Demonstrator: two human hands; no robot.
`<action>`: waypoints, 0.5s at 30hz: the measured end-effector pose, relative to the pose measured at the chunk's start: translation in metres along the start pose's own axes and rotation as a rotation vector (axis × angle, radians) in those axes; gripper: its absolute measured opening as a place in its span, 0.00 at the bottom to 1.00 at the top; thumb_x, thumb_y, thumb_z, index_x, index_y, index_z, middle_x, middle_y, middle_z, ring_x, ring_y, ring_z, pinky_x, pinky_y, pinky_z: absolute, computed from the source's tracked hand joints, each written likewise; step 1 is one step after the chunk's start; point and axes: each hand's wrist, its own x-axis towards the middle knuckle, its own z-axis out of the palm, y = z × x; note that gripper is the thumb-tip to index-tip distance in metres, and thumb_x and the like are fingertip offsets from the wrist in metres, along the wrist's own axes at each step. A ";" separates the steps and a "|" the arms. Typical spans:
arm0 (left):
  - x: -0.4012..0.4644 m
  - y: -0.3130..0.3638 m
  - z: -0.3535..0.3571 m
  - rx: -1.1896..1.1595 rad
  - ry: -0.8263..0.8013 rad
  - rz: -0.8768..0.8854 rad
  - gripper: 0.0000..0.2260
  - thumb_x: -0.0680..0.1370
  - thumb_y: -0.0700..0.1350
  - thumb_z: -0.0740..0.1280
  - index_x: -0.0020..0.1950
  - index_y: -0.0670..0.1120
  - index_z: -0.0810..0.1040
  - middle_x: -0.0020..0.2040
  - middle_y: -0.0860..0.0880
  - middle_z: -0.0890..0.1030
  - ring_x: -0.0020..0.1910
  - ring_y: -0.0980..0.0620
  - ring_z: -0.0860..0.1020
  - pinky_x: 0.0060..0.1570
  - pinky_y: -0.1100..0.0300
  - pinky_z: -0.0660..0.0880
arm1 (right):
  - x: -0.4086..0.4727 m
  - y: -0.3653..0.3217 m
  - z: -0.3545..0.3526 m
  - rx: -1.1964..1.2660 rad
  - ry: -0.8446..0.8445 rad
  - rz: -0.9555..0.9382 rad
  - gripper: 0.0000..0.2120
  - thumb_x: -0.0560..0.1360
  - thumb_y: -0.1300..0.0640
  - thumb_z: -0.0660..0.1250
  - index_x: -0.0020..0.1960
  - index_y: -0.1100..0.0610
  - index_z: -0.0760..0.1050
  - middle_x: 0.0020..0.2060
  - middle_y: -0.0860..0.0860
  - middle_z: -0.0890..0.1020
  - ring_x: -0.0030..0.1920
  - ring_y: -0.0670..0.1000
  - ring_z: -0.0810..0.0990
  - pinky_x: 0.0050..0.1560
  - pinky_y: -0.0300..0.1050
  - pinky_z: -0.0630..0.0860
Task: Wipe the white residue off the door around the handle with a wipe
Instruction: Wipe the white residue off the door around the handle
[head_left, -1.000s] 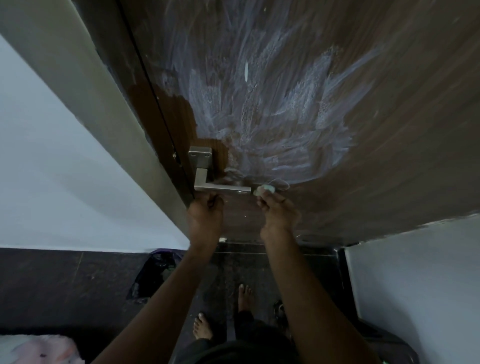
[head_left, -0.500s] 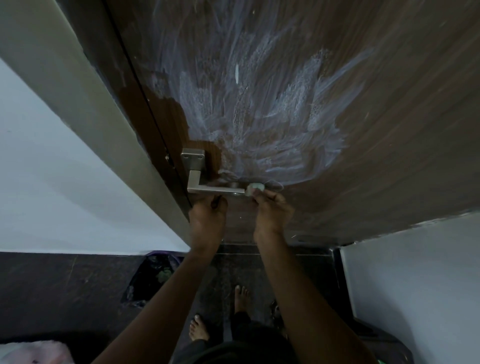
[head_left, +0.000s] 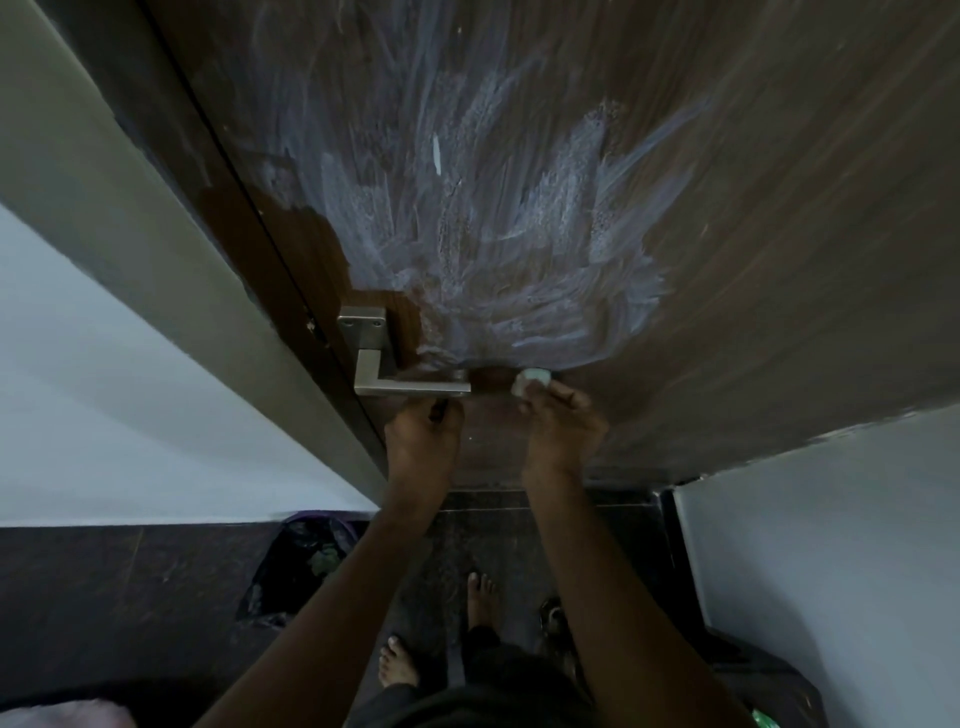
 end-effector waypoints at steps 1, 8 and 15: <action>-0.001 0.001 0.002 -0.007 -0.018 -0.006 0.08 0.80 0.42 0.67 0.52 0.40 0.83 0.47 0.44 0.85 0.44 0.49 0.82 0.46 0.63 0.77 | 0.004 -0.001 -0.004 -0.022 0.018 0.002 0.08 0.69 0.68 0.76 0.46 0.62 0.81 0.38 0.54 0.85 0.41 0.53 0.85 0.38 0.41 0.82; -0.006 0.008 0.006 -0.081 -0.025 0.022 0.10 0.80 0.45 0.67 0.55 0.41 0.84 0.49 0.44 0.86 0.48 0.47 0.84 0.51 0.50 0.80 | -0.015 0.013 0.015 -0.118 -0.184 -0.085 0.05 0.73 0.70 0.72 0.45 0.62 0.80 0.37 0.51 0.84 0.35 0.39 0.83 0.39 0.35 0.78; -0.009 0.009 0.010 -0.061 -0.058 0.079 0.08 0.81 0.44 0.67 0.56 0.44 0.84 0.50 0.48 0.85 0.47 0.51 0.83 0.50 0.57 0.79 | 0.003 -0.010 -0.012 -0.116 0.033 -0.188 0.08 0.70 0.64 0.78 0.41 0.53 0.81 0.35 0.48 0.86 0.38 0.50 0.86 0.40 0.46 0.82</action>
